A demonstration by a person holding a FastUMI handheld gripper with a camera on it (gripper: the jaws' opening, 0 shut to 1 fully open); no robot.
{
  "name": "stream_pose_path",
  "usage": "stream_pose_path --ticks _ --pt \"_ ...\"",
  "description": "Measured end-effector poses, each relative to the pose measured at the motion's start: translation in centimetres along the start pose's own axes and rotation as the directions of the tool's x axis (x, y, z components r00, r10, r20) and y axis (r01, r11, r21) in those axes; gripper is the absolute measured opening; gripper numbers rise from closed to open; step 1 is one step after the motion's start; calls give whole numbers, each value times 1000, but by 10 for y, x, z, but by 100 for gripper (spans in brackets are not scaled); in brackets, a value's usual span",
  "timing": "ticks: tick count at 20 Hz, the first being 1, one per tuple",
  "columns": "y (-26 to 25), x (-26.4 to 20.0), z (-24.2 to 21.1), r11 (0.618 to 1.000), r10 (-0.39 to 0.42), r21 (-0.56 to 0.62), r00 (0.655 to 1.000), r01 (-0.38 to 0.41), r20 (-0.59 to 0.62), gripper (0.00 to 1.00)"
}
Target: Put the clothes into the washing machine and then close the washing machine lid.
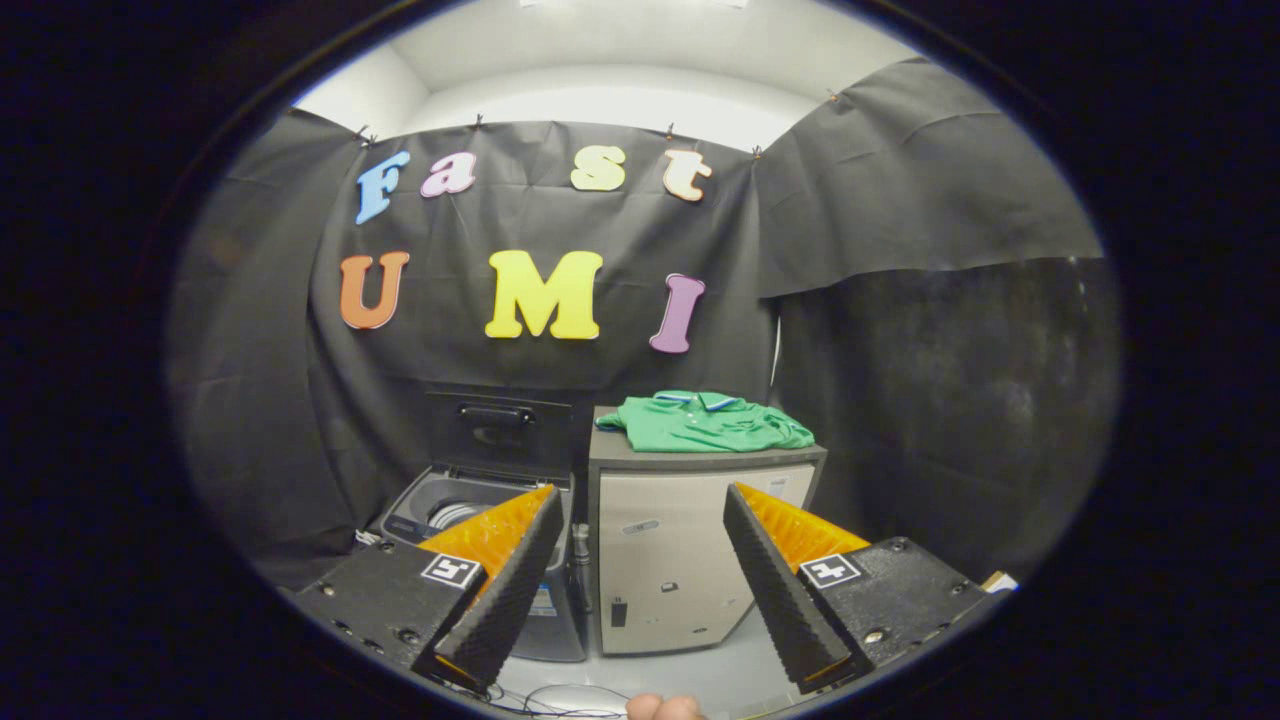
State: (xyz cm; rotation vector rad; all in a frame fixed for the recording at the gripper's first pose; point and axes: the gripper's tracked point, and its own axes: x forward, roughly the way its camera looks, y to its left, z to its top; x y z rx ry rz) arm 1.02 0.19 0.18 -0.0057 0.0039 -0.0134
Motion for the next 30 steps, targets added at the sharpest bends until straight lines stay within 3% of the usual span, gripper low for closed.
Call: stream_pose_path --ticks 9,17,20,24,30 --pt "1 12 20 1000 -4 -19 1000 4 -5 100" --pt "-16 41 91 993 19 -115 999 -14 42 100" --pt "-30 67 110 991 10 -131 999 -3 48 100" --pt "-35 118 123 990 60 -130 998 -55 32 100" --pt "-45 224 118 988 98 -113 994 -101 -39 100"
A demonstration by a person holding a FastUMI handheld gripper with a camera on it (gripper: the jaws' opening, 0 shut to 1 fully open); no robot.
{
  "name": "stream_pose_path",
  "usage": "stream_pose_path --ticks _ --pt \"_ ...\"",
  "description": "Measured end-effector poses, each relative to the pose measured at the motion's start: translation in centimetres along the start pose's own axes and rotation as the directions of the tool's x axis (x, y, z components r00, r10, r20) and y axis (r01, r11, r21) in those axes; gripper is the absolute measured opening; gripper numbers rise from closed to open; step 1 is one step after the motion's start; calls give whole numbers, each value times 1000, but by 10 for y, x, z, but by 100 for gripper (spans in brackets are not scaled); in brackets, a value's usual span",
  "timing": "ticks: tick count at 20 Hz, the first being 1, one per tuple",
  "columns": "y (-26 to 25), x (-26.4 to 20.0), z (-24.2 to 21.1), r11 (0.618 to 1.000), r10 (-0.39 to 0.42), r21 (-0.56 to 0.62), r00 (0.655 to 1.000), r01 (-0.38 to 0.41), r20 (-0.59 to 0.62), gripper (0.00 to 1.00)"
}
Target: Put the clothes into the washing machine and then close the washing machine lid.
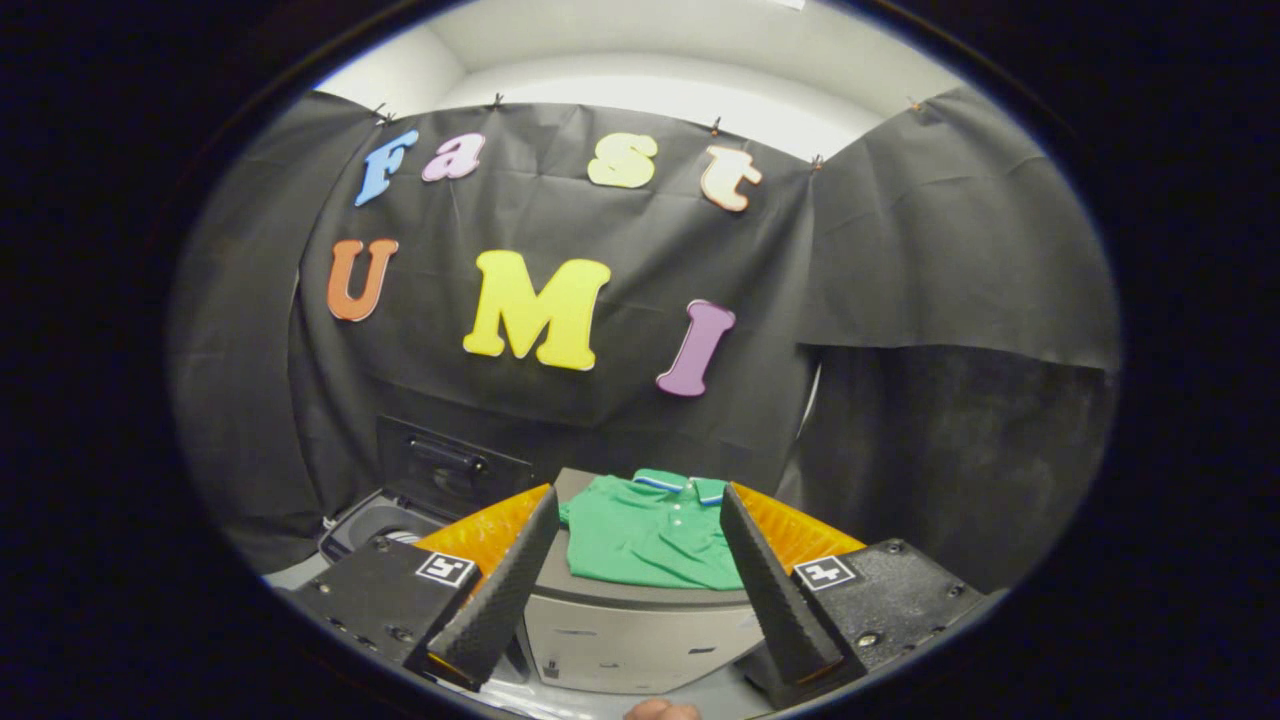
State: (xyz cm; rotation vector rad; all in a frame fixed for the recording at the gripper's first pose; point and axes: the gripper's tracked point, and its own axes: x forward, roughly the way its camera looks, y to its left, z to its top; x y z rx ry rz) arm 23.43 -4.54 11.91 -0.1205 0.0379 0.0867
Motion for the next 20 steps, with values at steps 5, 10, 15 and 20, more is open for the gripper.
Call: stream_pose_path --ticks 5,10,15,20 --pt "-38 76 -13 998 -32 41 994 36 -105 100" --pt "-69 134 -39 995 -33 87 971 55 -238 100" --pt "-80 177 -74 992 -31 108 938 73 -347 100" --pt "-81 211 -94 994 -18 95 924 59 -382 100"
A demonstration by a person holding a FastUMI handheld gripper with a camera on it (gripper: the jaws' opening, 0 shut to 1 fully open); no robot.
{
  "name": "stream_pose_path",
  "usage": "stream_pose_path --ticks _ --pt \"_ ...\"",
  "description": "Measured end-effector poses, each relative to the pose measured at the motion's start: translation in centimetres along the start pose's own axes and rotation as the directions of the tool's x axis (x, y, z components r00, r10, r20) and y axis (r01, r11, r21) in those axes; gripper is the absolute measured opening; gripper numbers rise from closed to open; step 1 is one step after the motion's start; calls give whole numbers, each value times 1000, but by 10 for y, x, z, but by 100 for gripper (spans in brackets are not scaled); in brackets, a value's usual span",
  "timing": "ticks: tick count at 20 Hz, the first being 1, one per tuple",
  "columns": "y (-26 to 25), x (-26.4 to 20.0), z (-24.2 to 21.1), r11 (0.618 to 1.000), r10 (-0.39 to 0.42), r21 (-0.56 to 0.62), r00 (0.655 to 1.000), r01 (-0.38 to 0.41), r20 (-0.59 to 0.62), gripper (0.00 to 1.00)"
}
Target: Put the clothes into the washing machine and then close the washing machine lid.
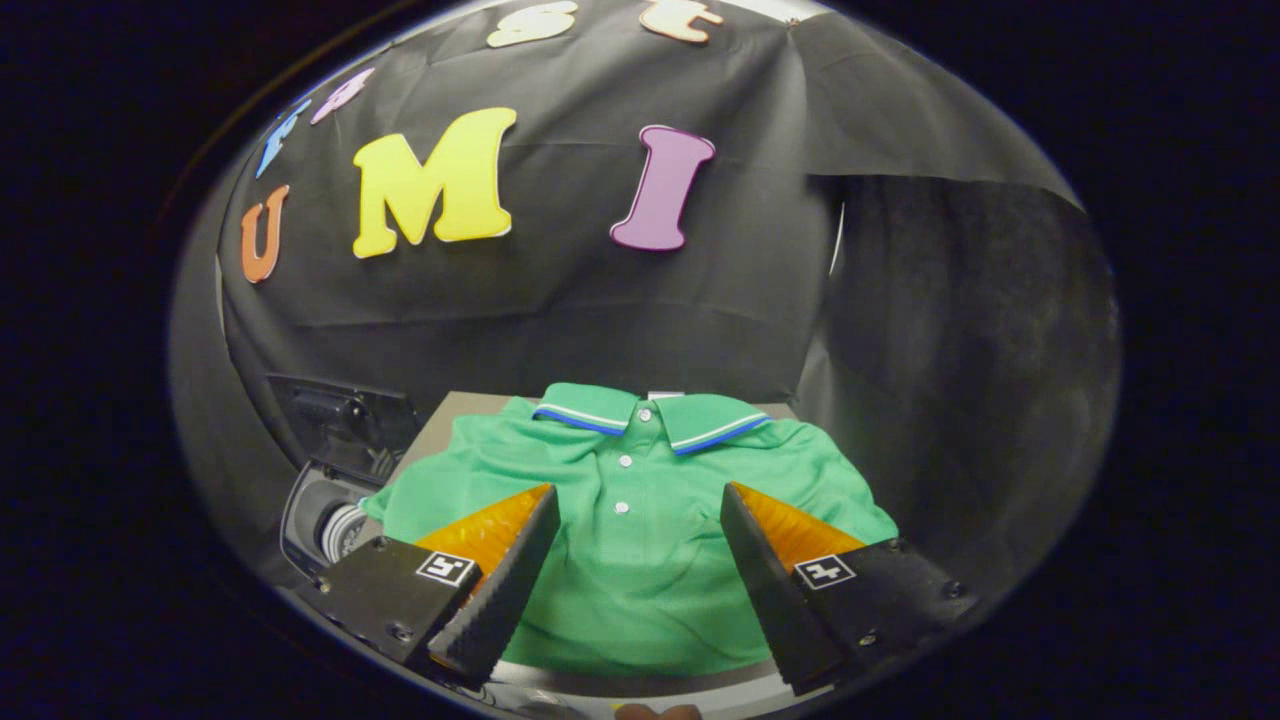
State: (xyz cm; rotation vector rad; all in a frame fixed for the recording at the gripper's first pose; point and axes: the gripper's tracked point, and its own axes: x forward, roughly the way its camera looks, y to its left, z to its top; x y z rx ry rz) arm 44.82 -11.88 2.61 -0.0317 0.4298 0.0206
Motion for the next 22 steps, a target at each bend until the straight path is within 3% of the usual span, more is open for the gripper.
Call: stream_pose_path --ticks 6,12,16,17,22 --pt "3 28 -32 999 -10 -35 992 6 -125 100" --pt "5 32 -36 996 86 42 990 -82 -115 100" --pt "10 32 -40 997 72 45 984 -65 -161 99" --pt "14 31 -39 996 91 41 980 -85 -174 94" --pt "19 29 -39 989 138 65 978 -130 -153 10"
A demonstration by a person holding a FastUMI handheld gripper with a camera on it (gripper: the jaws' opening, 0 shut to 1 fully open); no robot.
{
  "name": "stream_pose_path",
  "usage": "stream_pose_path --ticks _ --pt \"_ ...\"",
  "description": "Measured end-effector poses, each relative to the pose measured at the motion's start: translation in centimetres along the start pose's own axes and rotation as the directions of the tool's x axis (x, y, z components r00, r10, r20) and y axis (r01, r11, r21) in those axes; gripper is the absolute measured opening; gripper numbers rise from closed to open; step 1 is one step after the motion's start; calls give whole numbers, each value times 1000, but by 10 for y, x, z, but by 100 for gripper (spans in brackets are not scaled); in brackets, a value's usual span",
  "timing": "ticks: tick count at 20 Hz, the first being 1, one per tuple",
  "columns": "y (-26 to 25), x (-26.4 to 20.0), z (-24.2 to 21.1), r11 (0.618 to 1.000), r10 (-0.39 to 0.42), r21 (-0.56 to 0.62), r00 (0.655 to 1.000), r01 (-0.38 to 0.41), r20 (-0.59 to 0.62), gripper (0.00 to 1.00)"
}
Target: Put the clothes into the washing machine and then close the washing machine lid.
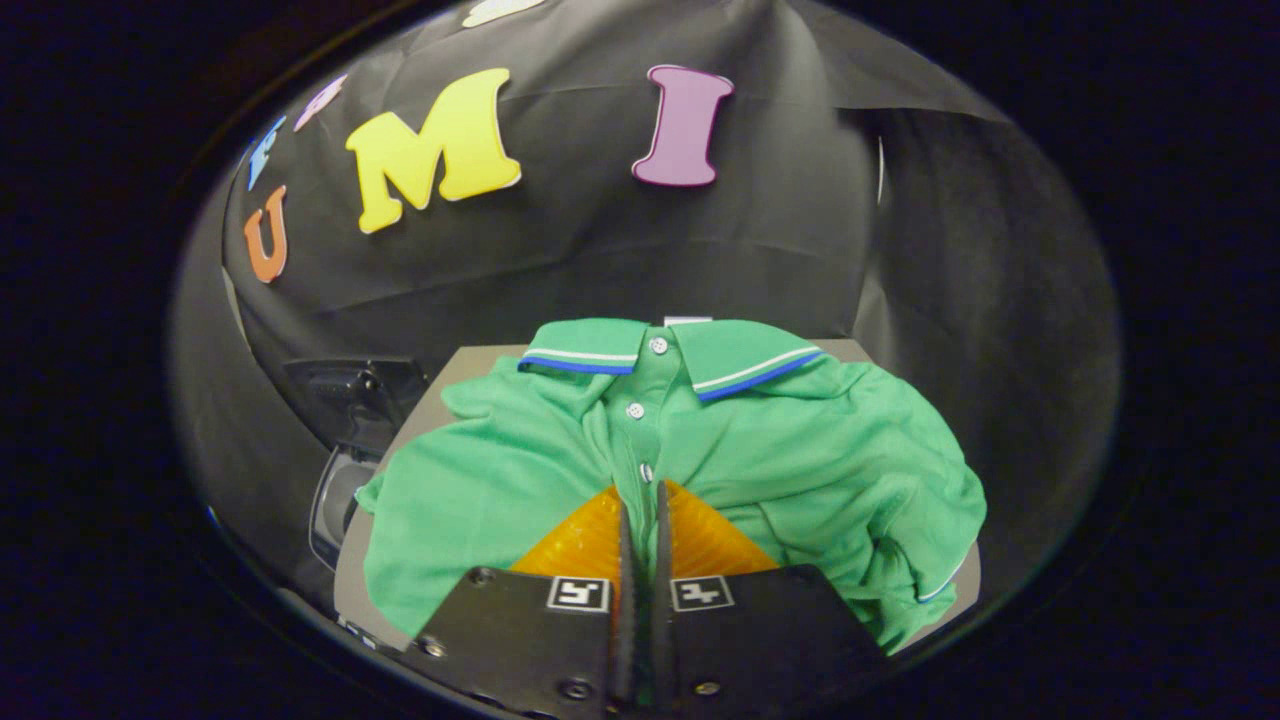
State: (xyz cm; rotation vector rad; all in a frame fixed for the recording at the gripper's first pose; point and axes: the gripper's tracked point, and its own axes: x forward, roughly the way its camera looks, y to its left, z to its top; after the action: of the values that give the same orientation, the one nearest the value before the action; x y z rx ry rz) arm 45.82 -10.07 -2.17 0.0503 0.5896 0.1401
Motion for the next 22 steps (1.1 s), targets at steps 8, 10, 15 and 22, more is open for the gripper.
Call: stream_pose_path --ticks 8,10,15,22 --pt "12 -38 24 999 43 16 995 -45 94 5" --pt "23 -59 39 996 81 24 987 -86 142 5" --pt "53 -104 64 985 163 28 962 -173 220 5" --pt "115 -142 86 957 286 -24 920 -290 267 5"
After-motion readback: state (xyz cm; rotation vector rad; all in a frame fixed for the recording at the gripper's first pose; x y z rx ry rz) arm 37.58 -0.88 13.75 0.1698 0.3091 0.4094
